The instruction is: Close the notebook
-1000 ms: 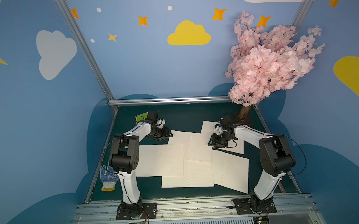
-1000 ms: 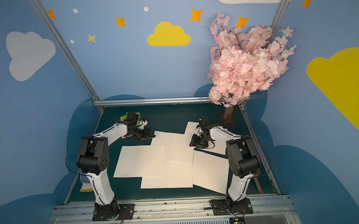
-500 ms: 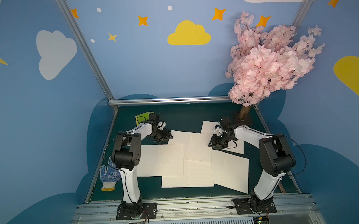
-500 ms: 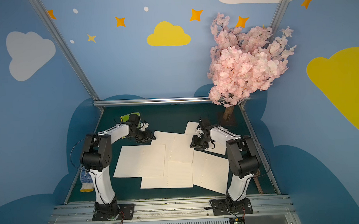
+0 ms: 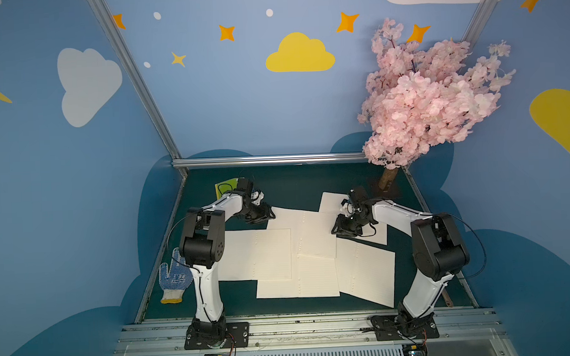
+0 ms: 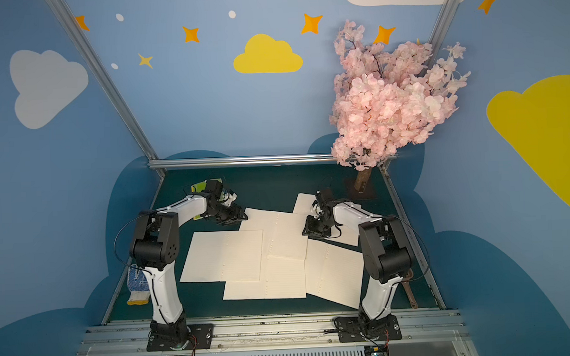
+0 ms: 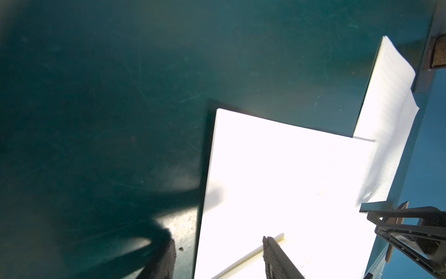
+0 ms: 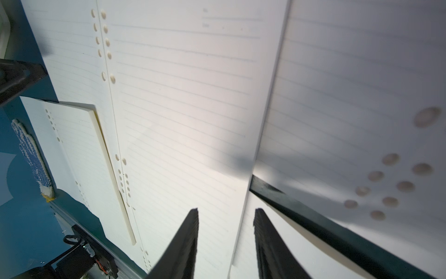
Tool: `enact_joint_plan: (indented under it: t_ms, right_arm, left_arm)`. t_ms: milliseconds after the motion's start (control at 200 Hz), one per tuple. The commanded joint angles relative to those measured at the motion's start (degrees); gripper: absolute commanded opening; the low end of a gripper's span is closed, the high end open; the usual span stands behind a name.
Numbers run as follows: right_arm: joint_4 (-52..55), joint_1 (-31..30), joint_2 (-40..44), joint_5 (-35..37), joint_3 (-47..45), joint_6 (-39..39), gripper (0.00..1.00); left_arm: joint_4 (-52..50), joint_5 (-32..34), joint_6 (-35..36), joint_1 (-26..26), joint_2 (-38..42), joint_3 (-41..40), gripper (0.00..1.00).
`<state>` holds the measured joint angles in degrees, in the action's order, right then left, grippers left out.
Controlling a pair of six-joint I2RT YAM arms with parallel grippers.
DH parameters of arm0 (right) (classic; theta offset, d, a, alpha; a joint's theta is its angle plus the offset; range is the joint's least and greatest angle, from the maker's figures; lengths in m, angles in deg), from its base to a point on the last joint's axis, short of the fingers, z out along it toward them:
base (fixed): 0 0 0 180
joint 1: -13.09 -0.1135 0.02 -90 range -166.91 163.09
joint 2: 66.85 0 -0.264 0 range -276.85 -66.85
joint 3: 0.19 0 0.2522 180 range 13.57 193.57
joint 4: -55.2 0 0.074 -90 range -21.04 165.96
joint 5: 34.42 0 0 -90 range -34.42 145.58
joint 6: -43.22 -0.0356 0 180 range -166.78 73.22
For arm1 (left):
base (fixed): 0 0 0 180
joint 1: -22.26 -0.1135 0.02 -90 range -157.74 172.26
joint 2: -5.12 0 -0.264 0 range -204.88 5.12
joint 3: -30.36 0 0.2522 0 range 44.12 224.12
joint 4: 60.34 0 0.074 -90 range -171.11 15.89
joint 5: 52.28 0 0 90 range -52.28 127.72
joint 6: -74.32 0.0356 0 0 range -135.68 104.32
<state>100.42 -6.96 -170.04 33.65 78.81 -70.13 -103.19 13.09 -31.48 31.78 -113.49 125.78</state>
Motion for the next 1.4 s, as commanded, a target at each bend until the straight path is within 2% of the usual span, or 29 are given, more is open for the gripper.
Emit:
enact_joint_plan:
  t_ms: [0, 761, 1091, 1397]
  right_arm:
    - [-0.3, 0.1, 0.1, -0.4, -0.7, -0.1, 0.39]
    - [-1.8, 0.1, -2.1, -1.0, -1.7, -0.6, 0.35]
    - [-2.3, 0.1, -2.9, -1.7, -1.6, -0.9, 0.35]
    - [-2.5, 0.1, -2.7, -1.9, -1.1, -0.8, 0.34]
  left_arm:
    - [-1.2, -0.5, 0.9, 0.3, -1.7, 1.2, 0.6]
    - [-2.7, -2.2, 1.5, 2.2, -4.7, 4.1, 0.57]
    - [-2.1, -6.4, 1.9, 2.2, -4.4, 4.1, 0.5]
    - [-1.5, -7.5, 2.0, 2.1, -4.2, 3.7, 0.46]
